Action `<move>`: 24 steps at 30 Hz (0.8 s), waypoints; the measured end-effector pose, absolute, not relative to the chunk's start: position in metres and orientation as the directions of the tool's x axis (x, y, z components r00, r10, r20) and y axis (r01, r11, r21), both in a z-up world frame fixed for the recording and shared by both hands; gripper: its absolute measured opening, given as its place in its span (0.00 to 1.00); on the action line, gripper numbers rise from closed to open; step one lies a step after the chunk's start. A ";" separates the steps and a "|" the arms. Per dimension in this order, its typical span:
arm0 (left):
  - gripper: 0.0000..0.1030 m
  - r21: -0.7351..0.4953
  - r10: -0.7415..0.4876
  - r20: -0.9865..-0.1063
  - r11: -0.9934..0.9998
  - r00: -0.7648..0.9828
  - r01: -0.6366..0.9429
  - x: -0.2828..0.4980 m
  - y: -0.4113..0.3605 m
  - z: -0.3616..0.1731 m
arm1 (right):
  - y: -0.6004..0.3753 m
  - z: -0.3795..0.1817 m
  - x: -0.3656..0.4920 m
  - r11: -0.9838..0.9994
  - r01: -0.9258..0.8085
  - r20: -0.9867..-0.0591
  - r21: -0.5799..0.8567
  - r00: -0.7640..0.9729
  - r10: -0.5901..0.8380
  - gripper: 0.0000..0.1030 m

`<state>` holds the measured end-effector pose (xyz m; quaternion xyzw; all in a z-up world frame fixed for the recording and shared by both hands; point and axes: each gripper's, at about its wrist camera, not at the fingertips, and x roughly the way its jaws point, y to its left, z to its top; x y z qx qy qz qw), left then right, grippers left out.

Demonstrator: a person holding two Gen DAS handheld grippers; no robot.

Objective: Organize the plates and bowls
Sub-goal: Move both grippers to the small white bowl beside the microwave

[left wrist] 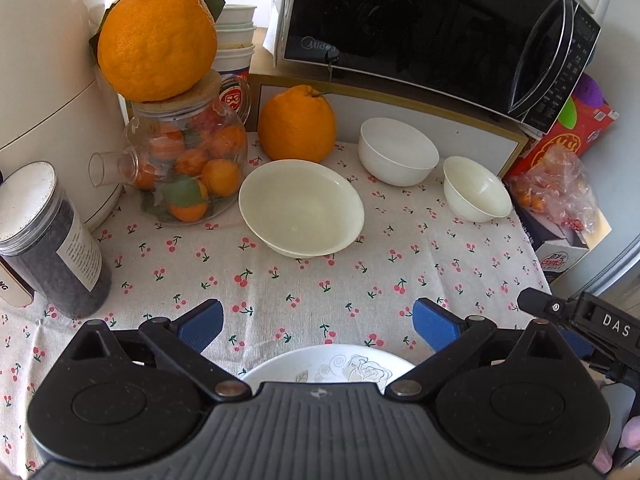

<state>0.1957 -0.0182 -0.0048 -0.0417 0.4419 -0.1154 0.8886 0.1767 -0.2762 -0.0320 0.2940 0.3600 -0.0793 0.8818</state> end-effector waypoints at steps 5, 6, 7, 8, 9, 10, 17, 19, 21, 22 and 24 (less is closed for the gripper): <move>0.98 -0.135 -0.224 -0.799 0.971 0.557 0.197 0.204 -0.021 0.000 | -0.280 -0.025 0.198 0.802 0.335 -0.661 0.494 0.744 0.097 0.87; 0.98 -0.118 -0.218 -0.798 0.971 0.562 0.208 0.205 -0.022 0.004 | -0.280 -0.024 0.201 0.800 0.332 -0.656 0.499 0.748 0.099 0.87; 0.98 -0.104 -0.212 -0.796 0.970 0.567 0.218 0.207 -0.023 0.007 | -0.280 -0.022 0.206 0.797 0.330 -0.650 0.506 0.753 0.101 0.87; 0.98 -0.093 -0.208 -0.796 0.970 0.569 0.224 0.209 -0.024 0.011 | -0.280 -0.021 0.211 0.792 0.327 -0.644 0.515 0.757 0.106 0.87; 0.98 -0.080 -0.203 -0.795 0.969 0.572 0.233 0.213 -0.024 0.015 | -0.280 -0.020 0.216 0.784 0.322 -0.636 0.531 0.763 0.117 0.87; 0.98 -0.071 -0.200 -0.793 0.968 0.575 0.239 0.216 -0.026 0.020 | -0.280 -0.019 0.222 0.776 0.317 -0.629 0.545 0.767 0.129 0.87; 0.98 -0.007 -0.182 -0.782 0.959 0.597 0.284 0.255 -0.049 0.037 | -0.287 -0.026 0.260 0.711 0.296 -0.573 0.638 0.799 0.181 0.87; 0.98 0.006 -0.187 -0.777 0.953 0.602 0.304 0.269 -0.059 0.037 | -0.293 -0.036 0.265 0.667 0.295 -0.548 0.684 0.811 0.203 0.87; 0.98 0.007 -0.193 -0.776 0.950 0.601 0.313 0.285 -0.069 0.034 | -0.300 -0.049 0.269 0.613 0.293 -0.519 0.734 0.824 0.226 0.87; 0.98 -0.002 -0.199 -0.776 0.949 0.598 0.314 0.292 -0.074 0.032 | -0.304 -0.056 0.275 0.584 0.310 -0.523 0.750 0.819 0.237 0.87; 0.97 -0.035 -0.222 -0.777 0.949 0.589 0.312 0.307 -0.080 0.027 | -0.310 -0.068 0.283 0.528 0.324 -0.510 0.785 0.822 0.254 0.87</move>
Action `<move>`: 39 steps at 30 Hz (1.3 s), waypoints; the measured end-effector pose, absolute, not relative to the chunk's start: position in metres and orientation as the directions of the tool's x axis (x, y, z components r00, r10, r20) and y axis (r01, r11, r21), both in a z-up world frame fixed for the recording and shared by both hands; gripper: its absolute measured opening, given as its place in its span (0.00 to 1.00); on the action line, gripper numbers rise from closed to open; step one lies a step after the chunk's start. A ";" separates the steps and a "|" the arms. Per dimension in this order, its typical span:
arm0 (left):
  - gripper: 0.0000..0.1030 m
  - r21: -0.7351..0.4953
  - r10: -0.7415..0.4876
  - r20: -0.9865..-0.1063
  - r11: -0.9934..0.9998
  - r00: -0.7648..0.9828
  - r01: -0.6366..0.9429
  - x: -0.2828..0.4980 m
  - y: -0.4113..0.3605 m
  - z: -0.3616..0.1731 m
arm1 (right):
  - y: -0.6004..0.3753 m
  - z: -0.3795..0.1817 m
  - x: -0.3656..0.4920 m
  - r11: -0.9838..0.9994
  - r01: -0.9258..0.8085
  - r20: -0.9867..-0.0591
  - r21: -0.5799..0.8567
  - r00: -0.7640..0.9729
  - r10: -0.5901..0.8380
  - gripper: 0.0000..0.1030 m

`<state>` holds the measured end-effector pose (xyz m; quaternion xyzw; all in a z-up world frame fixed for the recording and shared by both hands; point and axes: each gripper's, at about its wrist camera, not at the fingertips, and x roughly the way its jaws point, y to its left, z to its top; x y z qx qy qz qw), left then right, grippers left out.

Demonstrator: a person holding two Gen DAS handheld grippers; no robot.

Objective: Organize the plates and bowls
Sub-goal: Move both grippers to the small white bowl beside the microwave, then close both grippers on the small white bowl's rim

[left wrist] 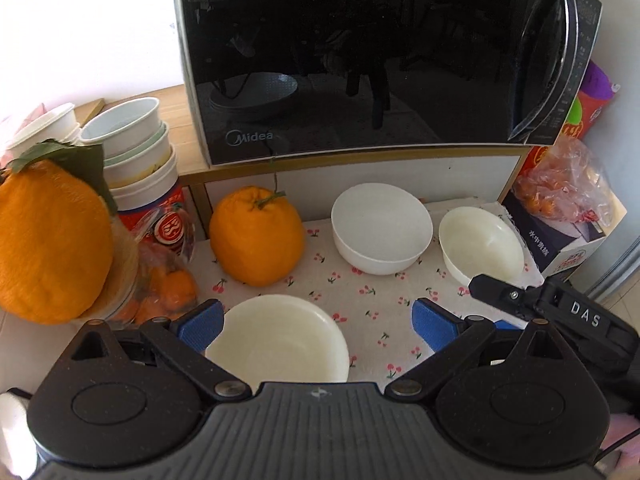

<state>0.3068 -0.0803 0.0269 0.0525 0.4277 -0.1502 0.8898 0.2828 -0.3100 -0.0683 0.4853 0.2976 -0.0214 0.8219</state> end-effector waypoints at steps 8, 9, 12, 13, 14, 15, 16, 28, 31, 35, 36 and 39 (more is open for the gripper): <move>0.80 -0.219 -0.319 -0.778 0.945 0.541 0.242 0.353 -0.097 0.004 | -0.314 -0.096 0.306 0.394 0.307 -0.435 0.866 0.852 0.291 0.87; 0.76 -0.243 -0.328 -0.780 0.943 0.533 0.226 0.358 -0.098 -0.001 | -0.314 -0.100 0.309 0.378 0.309 -0.430 0.873 0.853 0.295 0.87; 0.63 -0.289 -0.343 -0.786 0.940 0.514 0.184 0.368 -0.102 -0.012 | -0.313 -0.108 0.317 0.338 0.312 -0.418 0.888 0.855 0.307 0.85; 0.61 -0.288 -0.338 -0.790 0.941 0.512 0.178 0.370 -0.104 -0.016 | -0.313 -0.109 0.319 0.332 0.312 -0.415 0.890 0.857 0.306 0.84; 0.57 -0.282 -0.332 -0.792 0.943 0.513 0.176 0.372 -0.106 -0.018 | -0.313 -0.110 0.322 0.326 0.314 -0.414 0.892 0.858 0.304 0.82; 0.53 -0.272 -0.324 -0.792 0.946 0.518 0.175 0.373 -0.109 -0.020 | -0.312 -0.111 0.324 0.322 0.314 -0.412 0.893 0.859 0.304 0.79; 0.52 -0.264 -0.316 -0.793 0.949 0.521 0.173 0.374 -0.111 -0.021 | -0.312 -0.113 0.327 0.320 0.313 -0.410 0.894 0.860 0.304 0.77; 0.35 -0.196 -0.259 -0.797 0.966 0.546 0.171 0.386 -0.121 -0.029 | -0.304 -0.130 0.343 0.261 0.315 -0.387 0.913 0.871 0.301 0.47; 0.29 -0.193 -0.256 -0.802 0.966 0.540 0.172 0.390 -0.120 -0.031 | -0.304 -0.133 0.346 0.256 0.318 -0.387 0.913 0.872 0.299 0.43; 0.20 -0.183 -0.253 -0.809 0.966 0.531 0.182 0.393 -0.122 -0.035 | -0.305 -0.137 0.345 0.243 0.317 -0.380 0.917 0.878 0.291 0.38; 0.16 -0.177 -0.249 -0.810 0.967 0.530 0.184 0.393 -0.123 -0.036 | -0.305 -0.137 0.346 0.241 0.315 -0.378 0.918 0.879 0.290 0.36; 0.10 -0.159 -0.240 -0.817 0.968 0.525 0.194 0.395 -0.125 -0.036 | -0.305 -0.140 0.344 0.237 0.312 -0.373 0.920 0.881 0.292 0.31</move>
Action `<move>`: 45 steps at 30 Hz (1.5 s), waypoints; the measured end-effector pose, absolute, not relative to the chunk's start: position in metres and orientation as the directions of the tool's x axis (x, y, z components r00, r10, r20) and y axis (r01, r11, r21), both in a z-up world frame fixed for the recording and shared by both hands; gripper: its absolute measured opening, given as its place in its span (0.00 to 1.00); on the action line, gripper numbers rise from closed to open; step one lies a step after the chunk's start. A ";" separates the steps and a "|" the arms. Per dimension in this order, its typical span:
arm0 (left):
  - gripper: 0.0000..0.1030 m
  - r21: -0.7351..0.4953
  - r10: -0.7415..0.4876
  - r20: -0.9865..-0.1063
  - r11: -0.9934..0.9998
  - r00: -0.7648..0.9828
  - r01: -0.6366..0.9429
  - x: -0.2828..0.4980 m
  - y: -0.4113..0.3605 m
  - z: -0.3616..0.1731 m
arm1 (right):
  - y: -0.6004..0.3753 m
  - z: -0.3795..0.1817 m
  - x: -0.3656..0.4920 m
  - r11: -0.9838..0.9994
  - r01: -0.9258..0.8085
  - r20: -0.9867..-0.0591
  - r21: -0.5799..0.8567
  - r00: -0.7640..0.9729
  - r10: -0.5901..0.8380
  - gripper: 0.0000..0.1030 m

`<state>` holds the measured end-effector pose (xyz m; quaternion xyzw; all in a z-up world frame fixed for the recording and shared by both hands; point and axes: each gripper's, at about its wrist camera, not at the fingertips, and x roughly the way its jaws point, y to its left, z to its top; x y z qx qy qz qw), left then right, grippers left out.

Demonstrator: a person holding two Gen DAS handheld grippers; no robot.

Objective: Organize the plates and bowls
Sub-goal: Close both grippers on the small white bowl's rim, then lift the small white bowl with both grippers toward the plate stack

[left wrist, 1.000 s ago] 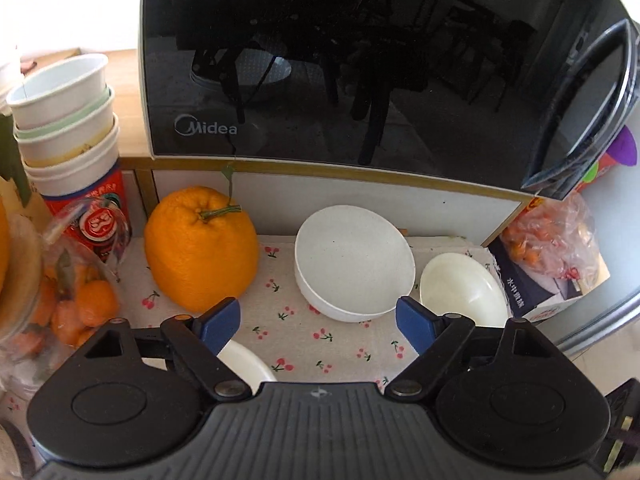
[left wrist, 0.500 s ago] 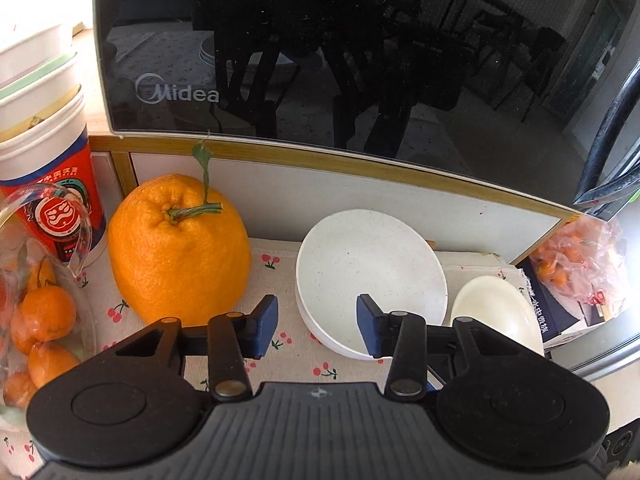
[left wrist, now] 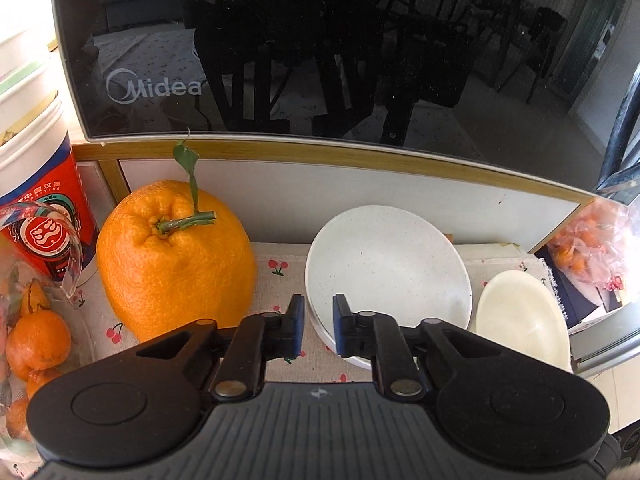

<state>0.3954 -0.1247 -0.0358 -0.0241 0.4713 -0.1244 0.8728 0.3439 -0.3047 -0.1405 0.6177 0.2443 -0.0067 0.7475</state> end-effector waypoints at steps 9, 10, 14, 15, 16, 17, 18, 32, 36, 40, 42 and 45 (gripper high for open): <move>0.09 -0.125 -0.224 -0.814 0.969 0.535 0.214 0.391 -0.124 -0.029 | -0.302 -0.137 0.337 0.234 0.305 -0.367 0.923 0.882 0.296 0.30; 0.09 -0.123 -0.224 -0.813 0.968 0.538 0.217 0.389 -0.121 -0.027 | -0.301 -0.134 0.337 0.239 0.303 -0.367 0.922 0.882 0.297 0.30; 0.09 -0.124 -0.233 -0.806 0.965 0.545 0.230 0.379 -0.116 -0.015 | -0.297 -0.118 0.329 0.263 0.290 -0.364 0.920 0.881 0.302 0.30; 0.09 -0.125 -0.235 -0.804 0.965 0.546 0.232 0.375 -0.115 -0.012 | -0.297 -0.113 0.326 0.268 0.288 -0.364 0.919 0.881 0.303 0.30; 0.09 -0.124 -0.238 -0.802 0.963 0.548 0.237 0.372 -0.113 -0.008 | -0.296 -0.109 0.323 0.273 0.286 -0.365 0.918 0.880 0.304 0.30; 0.09 -0.124 -0.241 -0.800 0.962 0.550 0.242 0.369 -0.112 -0.003 | -0.295 -0.104 0.320 0.277 0.285 -0.365 0.918 0.879 0.305 0.30; 0.09 -0.126 -0.246 -0.796 0.961 0.553 0.247 0.364 -0.111 0.001 | -0.295 -0.099 0.316 0.278 0.284 -0.365 0.918 0.879 0.306 0.30; 0.09 -0.205 -0.336 -0.769 0.936 0.544 0.287 0.291 -0.095 0.045 | -0.296 -0.029 0.244 0.359 0.317 -0.429 0.878 0.854 0.295 0.30; 0.09 -0.231 -0.366 -0.765 0.924 0.530 0.305 0.271 -0.096 0.045 | -0.298 -0.019 0.219 0.390 0.344 -0.466 0.854 0.839 0.281 0.30; 0.09 -0.240 -0.378 -0.774 0.918 0.509 0.317 0.246 -0.097 0.040 | -0.298 -0.014 0.199 0.422 0.369 -0.504 0.828 0.821 0.270 0.30; 0.10 -0.262 -0.393 -0.776 0.912 0.493 0.315 0.233 -0.095 0.039 | -0.299 -0.012 0.188 0.433 0.388 -0.527 0.814 0.807 0.268 0.30; 0.10 -0.290 -0.419 -0.777 0.901 0.471 0.323 0.216 -0.093 0.034 | -0.300 -0.012 0.169 0.447 0.408 -0.554 0.796 0.788 0.267 0.30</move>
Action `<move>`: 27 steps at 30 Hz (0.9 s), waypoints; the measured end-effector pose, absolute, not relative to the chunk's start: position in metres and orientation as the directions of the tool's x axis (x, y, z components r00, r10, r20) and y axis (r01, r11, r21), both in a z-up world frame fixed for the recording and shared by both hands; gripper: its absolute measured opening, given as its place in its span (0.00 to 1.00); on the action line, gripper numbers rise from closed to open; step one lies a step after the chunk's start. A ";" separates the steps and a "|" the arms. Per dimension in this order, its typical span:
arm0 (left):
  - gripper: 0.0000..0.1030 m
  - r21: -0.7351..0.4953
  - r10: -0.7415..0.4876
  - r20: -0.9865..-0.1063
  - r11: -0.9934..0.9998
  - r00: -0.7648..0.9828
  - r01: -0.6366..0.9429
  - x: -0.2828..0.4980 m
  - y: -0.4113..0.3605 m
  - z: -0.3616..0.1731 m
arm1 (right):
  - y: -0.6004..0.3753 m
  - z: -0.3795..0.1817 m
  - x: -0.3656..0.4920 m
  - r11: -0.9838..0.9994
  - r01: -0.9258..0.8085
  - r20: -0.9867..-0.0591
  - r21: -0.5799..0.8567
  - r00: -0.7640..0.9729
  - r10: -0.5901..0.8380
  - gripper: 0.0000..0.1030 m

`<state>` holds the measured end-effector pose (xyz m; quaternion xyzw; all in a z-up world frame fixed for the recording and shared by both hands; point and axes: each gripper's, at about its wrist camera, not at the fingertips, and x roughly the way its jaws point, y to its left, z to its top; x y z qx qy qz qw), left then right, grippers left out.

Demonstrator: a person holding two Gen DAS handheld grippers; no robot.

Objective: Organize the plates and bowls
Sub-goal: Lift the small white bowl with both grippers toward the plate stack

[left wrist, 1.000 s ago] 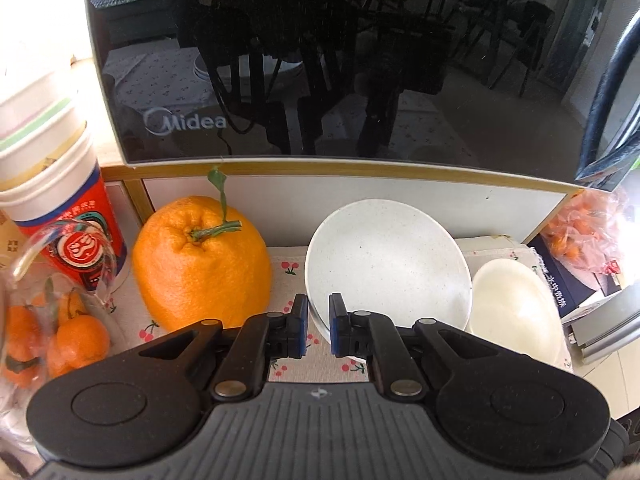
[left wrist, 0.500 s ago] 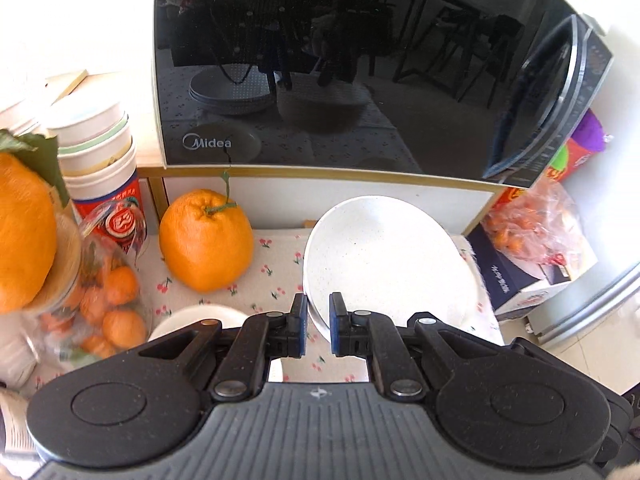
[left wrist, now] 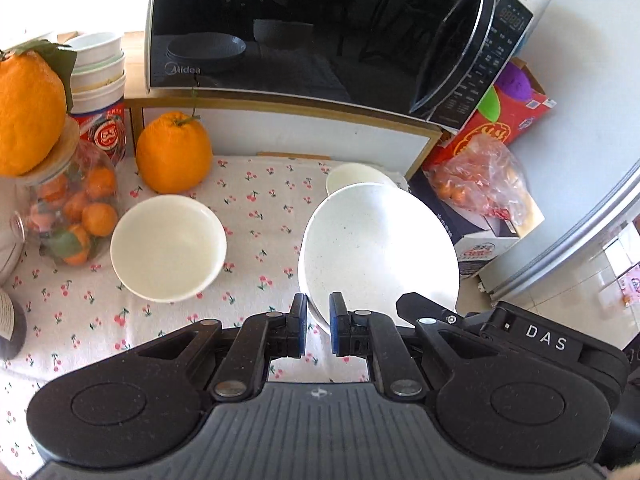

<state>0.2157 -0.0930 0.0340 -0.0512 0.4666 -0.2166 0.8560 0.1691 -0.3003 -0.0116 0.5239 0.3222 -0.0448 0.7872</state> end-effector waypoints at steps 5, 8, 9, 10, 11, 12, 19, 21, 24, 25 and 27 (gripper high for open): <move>0.10 -0.308 -0.443 -0.771 0.889 0.458 0.340 0.189 -0.094 0.028 | -0.304 -0.014 0.142 0.463 0.435 -0.590 0.772 0.761 0.270 0.30; 0.10 -0.323 -0.460 -0.768 0.879 0.446 0.351 0.174 -0.097 0.020 | -0.308 -0.019 0.131 0.479 0.455 -0.619 0.750 0.739 0.266 0.30; 0.10 -0.326 -0.465 -0.767 0.876 0.442 0.355 0.170 -0.098 0.017 | -0.309 -0.021 0.127 0.481 0.464 -0.629 0.743 0.731 0.265 0.30; 0.10 -0.325 -0.467 -0.767 0.874 0.439 0.362 0.167 -0.100 0.014 | -0.311 -0.023 0.124 0.481 0.476 -0.640 0.736 0.721 0.266 0.30; 0.10 -0.322 -0.467 -0.769 0.873 0.436 0.366 0.165 -0.101 0.011 | -0.313 -0.026 0.122 0.482 0.485 -0.650 0.730 0.711 0.269 0.30; 0.10 -0.313 -0.463 -0.776 0.872 0.428 0.376 0.162 -0.105 0.009 | -0.315 -0.028 0.119 0.482 0.493 -0.658 0.724 0.703 0.270 0.30; 0.11 -0.312 -0.471 -0.804 0.854 0.363 0.416 0.153 -0.121 -0.014 | -0.334 -0.047 0.107 0.452 0.570 -0.713 0.686 0.649 0.265 0.30; 0.11 -0.316 -0.472 -0.810 0.852 0.349 0.418 0.153 -0.124 -0.019 | -0.338 -0.052 0.104 0.433 0.588 -0.720 0.683 0.641 0.267 0.30; 0.11 -0.316 -0.471 -0.816 0.849 0.336 0.423 0.151 -0.126 -0.024 | -0.341 -0.058 0.103 0.421 0.613 -0.737 0.669 0.620 0.269 0.30; 0.11 -0.314 -0.468 -0.818 0.850 0.333 0.424 0.151 -0.127 -0.025 | -0.341 -0.060 0.103 0.422 0.618 -0.743 0.663 0.613 0.269 0.30; 0.11 -0.309 -0.461 -0.825 0.851 0.325 0.424 0.150 -0.129 -0.028 | -0.340 -0.063 0.103 0.418 0.631 -0.753 0.653 0.600 0.270 0.30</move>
